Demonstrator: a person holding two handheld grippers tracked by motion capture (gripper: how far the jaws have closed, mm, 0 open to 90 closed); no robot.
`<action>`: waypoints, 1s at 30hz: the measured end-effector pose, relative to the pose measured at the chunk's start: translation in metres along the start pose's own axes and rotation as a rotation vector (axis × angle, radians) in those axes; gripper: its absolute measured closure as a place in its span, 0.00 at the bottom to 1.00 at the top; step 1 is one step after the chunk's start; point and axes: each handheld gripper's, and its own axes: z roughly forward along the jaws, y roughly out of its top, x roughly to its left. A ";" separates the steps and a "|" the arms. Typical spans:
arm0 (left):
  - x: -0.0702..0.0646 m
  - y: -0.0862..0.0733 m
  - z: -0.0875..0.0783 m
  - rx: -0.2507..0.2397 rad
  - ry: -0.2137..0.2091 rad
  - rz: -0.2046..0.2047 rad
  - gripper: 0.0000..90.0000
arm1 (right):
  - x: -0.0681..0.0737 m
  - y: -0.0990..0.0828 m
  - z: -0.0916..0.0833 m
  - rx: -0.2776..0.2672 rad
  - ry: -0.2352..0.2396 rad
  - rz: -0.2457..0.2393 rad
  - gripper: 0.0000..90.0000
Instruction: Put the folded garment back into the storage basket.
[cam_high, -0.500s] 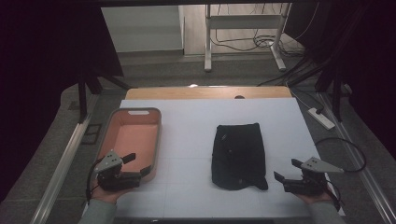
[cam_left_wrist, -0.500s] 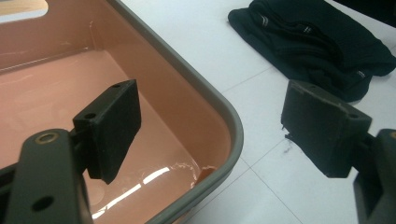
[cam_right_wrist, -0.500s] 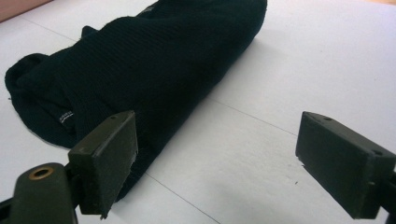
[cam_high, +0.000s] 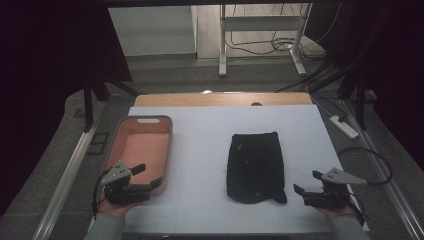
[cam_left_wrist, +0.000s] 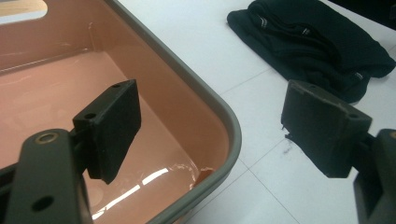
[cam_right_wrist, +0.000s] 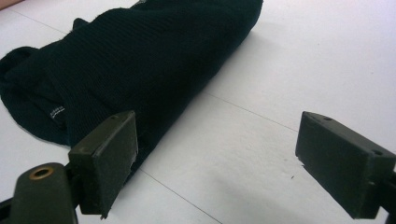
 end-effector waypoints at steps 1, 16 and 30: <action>0.000 0.000 0.000 0.000 0.000 0.000 0.22 | 0.000 0.000 0.000 0.000 0.000 0.000 0.15; -0.003 -0.001 0.004 0.014 -0.006 -0.002 0.22 | 0.003 0.001 0.003 0.023 -0.018 -0.019 0.16; -0.011 0.011 0.010 0.007 -0.005 -0.003 0.21 | 0.002 0.000 0.002 0.018 -0.024 -0.015 0.16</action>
